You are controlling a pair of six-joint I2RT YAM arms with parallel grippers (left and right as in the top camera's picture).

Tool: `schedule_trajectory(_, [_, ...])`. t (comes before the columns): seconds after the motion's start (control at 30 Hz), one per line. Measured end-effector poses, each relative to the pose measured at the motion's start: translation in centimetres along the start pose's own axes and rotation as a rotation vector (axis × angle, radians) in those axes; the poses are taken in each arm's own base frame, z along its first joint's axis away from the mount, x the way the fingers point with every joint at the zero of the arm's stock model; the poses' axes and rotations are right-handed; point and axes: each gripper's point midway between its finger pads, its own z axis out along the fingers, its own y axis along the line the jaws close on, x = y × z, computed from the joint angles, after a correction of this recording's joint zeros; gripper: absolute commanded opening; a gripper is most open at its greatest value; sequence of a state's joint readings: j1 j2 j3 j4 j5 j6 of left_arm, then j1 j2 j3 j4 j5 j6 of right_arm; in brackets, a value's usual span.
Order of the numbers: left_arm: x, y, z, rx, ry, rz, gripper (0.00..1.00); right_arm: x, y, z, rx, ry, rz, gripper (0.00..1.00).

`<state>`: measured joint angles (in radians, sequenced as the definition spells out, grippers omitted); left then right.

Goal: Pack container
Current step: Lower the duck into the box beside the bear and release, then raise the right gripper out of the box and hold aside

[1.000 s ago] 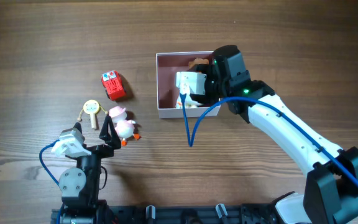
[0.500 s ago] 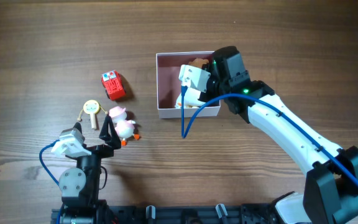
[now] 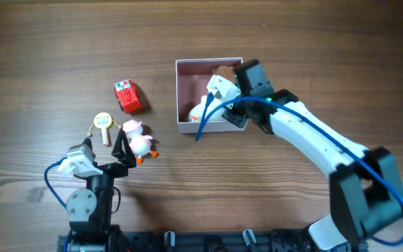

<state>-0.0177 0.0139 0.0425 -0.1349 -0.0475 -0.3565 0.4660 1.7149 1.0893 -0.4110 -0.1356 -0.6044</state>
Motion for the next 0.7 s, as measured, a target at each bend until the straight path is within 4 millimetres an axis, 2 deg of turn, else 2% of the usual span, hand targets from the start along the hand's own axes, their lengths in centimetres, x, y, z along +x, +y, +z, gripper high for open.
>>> schedule_trajectory(0.03, [0.0,0.0,0.0,0.0,0.0,0.0,1.0,0.9,0.4,1.2,-0.019,0.033,0.011,0.04])
schedule_trajectory(0.07, [0.0,0.0,0.0,0.0,0.0,0.0,1.0,1.1,0.4,1.5,-0.023,0.042,0.013,0.04])
schedule_trajectory(0.3, [0.0,0.0,0.0,0.0,0.0,0.0,1.0,0.5,0.0,1.3,-0.004,0.017,0.013,0.04])
schedule_trajectory(0.4, [0.0,0.0,0.0,0.0,0.0,0.0,1.0,-1.1,-0.8,-0.5,0.032,-0.037,0.004,0.08])
schedule_trajectory(0.53, [0.0,0.0,0.0,0.0,0.0,0.0,1.0,-5.0,-2.7,-5.6,0.132,-0.179,0.009,0.09])
schedule_trajectory(0.57, [0.0,0.0,0.0,0.0,0.0,0.0,1.0,-5.4,-3.1,-6.6,0.154,-0.199,0.028,0.1])
schedule_trajectory(0.63, [0.0,0.0,0.0,0.0,0.0,0.0,1.0,-5.6,-4.4,-8.7,0.235,-0.217,0.122,0.21])
schedule_trajectory(0.67, [0.0,0.0,0.0,0.0,0.0,0.0,1.0,-5.3,-5.1,-9.5,0.275,-0.215,0.178,0.32])
schedule_trajectory(0.7, [0.0,0.0,0.0,0.0,0.0,0.0,1.0,-4.5,-6.2,-10.8,0.33,-0.204,0.265,0.49])
